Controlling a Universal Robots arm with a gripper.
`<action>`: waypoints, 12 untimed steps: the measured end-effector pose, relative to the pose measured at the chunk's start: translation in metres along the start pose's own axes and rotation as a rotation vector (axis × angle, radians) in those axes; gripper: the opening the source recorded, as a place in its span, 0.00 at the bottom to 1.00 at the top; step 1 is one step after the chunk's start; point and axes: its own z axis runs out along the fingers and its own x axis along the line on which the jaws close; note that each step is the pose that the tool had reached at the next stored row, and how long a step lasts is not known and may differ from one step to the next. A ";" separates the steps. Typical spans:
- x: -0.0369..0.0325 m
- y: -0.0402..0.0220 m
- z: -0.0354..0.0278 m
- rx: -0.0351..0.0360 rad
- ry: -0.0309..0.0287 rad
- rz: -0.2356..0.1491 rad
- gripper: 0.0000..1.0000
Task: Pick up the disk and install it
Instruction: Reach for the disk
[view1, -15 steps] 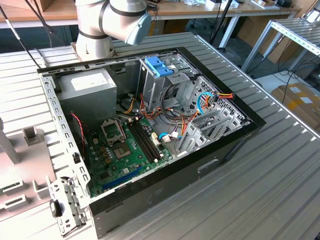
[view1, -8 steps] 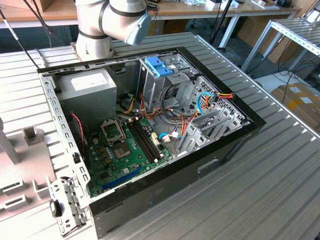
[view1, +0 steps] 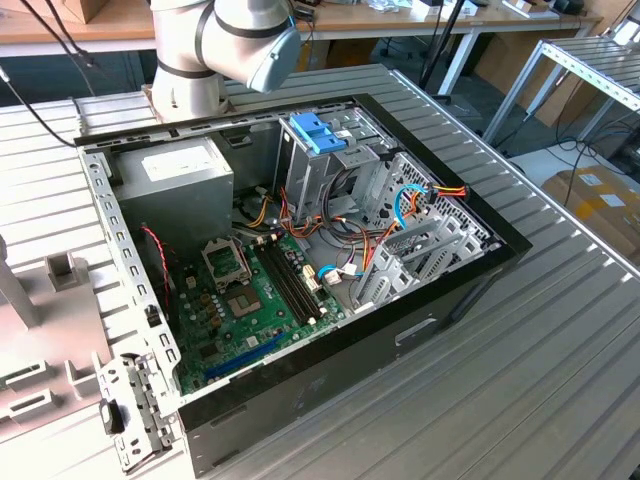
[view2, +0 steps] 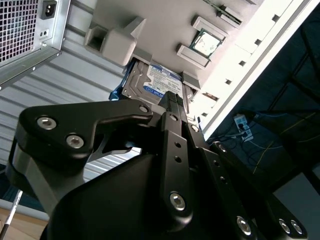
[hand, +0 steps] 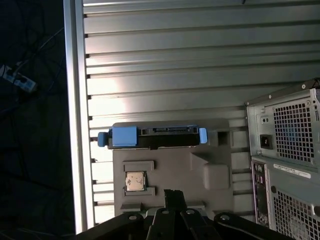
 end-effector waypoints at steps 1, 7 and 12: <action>0.0009 -0.0001 0.0000 0.0000 0.0000 0.000 0.11; 0.0071 -0.0005 -0.0001 0.0000 0.0000 0.000 0.11; 0.0132 -0.0010 -0.0002 0.0001 0.0001 0.000 0.11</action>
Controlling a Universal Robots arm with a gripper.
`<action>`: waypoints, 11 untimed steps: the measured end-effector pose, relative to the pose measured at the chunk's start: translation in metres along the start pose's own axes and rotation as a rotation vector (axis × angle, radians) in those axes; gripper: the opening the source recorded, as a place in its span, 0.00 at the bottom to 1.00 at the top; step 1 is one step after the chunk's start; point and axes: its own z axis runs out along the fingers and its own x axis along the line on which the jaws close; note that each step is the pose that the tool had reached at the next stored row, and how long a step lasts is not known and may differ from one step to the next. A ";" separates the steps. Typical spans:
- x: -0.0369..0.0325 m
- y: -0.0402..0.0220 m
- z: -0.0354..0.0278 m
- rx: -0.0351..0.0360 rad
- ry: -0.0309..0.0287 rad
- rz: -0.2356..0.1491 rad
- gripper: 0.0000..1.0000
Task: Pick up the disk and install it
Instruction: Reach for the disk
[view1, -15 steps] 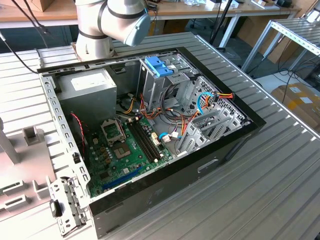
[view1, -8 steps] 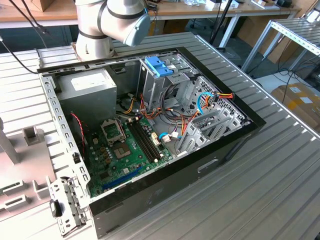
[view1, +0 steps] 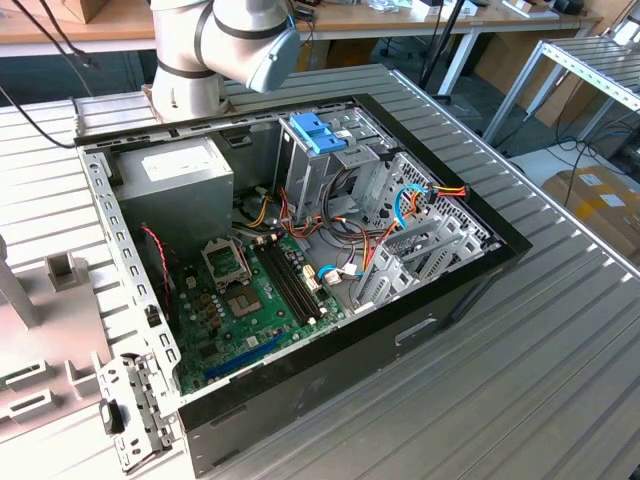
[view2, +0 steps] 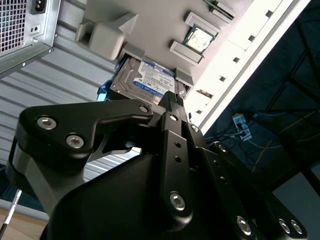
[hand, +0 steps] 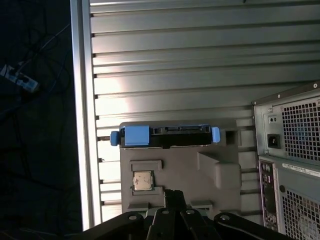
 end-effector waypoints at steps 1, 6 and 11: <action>0.0012 -0.0001 0.0001 -0.0001 -0.0001 0.000 0.11; 0.0078 -0.0006 -0.0001 0.0000 -0.0001 0.000 0.11; 0.0138 -0.0011 -0.0001 -0.0001 -0.0001 0.000 0.11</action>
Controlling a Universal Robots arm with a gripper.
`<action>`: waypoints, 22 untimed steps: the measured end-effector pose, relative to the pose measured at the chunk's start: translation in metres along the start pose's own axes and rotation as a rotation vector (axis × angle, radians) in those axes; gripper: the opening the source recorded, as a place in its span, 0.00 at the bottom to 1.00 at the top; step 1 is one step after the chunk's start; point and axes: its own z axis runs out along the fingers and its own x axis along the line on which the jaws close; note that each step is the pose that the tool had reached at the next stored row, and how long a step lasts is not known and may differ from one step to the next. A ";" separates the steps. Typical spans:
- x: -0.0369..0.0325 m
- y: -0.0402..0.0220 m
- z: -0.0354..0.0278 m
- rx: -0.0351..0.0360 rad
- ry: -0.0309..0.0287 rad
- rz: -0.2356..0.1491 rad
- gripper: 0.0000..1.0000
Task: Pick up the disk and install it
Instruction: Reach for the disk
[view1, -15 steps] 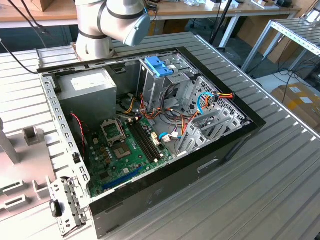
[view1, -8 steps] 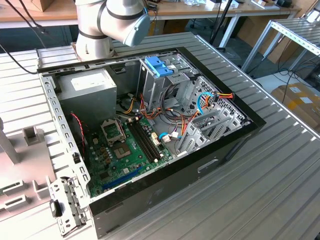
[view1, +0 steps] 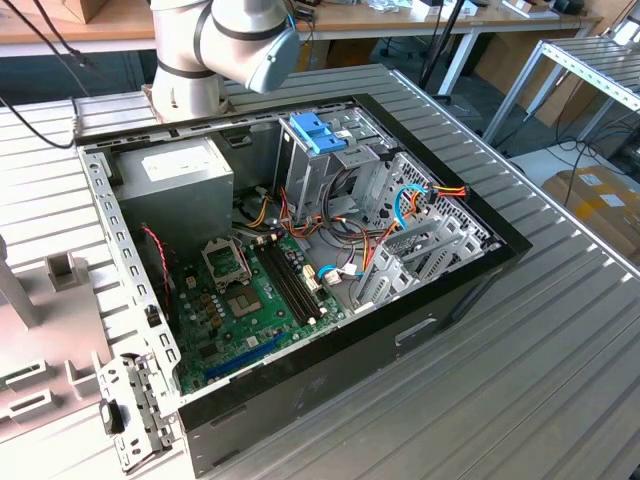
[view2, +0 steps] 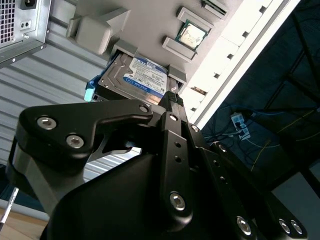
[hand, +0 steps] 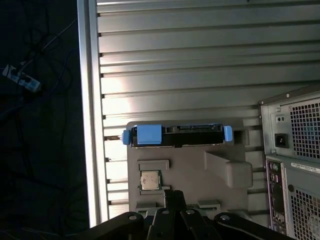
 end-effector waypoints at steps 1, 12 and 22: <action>0.0008 -0.0001 -0.0001 0.0001 0.0001 0.000 0.11; 0.0010 0.0001 0.0045 0.0016 -0.0001 0.000 0.11; -0.0077 0.0006 0.0090 0.0057 -0.0004 0.000 0.11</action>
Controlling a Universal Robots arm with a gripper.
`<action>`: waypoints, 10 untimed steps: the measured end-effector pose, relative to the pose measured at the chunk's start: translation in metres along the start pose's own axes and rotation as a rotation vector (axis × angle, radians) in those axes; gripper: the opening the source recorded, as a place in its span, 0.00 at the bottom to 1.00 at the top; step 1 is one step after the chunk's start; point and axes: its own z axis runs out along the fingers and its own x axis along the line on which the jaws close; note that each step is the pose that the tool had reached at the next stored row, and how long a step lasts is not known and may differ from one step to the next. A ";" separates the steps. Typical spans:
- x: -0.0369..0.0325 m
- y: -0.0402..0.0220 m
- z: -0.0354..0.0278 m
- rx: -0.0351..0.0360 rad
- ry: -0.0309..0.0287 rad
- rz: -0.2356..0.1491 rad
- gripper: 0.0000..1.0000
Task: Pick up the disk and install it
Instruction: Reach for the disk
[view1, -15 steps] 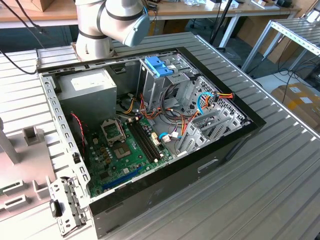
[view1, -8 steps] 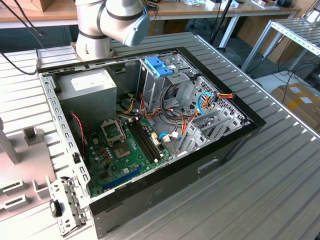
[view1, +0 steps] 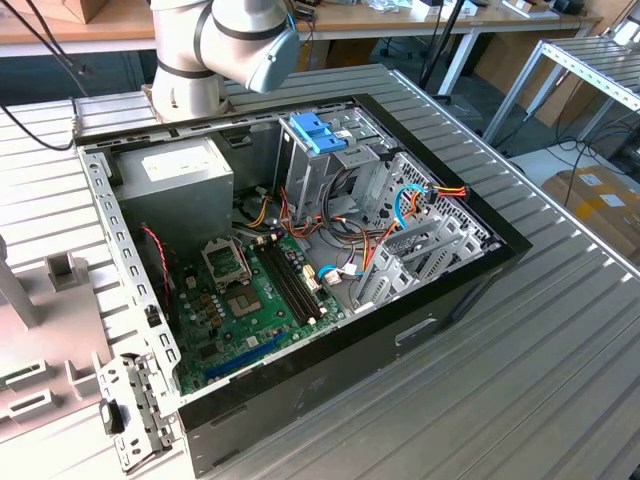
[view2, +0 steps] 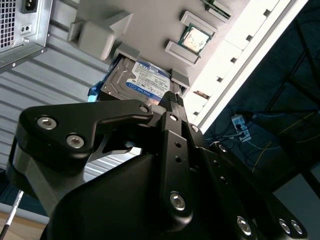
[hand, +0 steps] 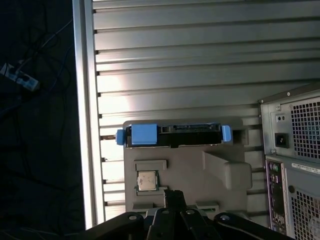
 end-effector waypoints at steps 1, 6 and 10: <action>-0.0009 0.0001 0.0003 0.0002 -0.0001 0.000 0.11; -0.0058 0.0004 0.0020 0.0014 -0.0002 0.000 0.11; -0.0100 0.0007 0.0028 0.0017 -0.0002 0.000 0.11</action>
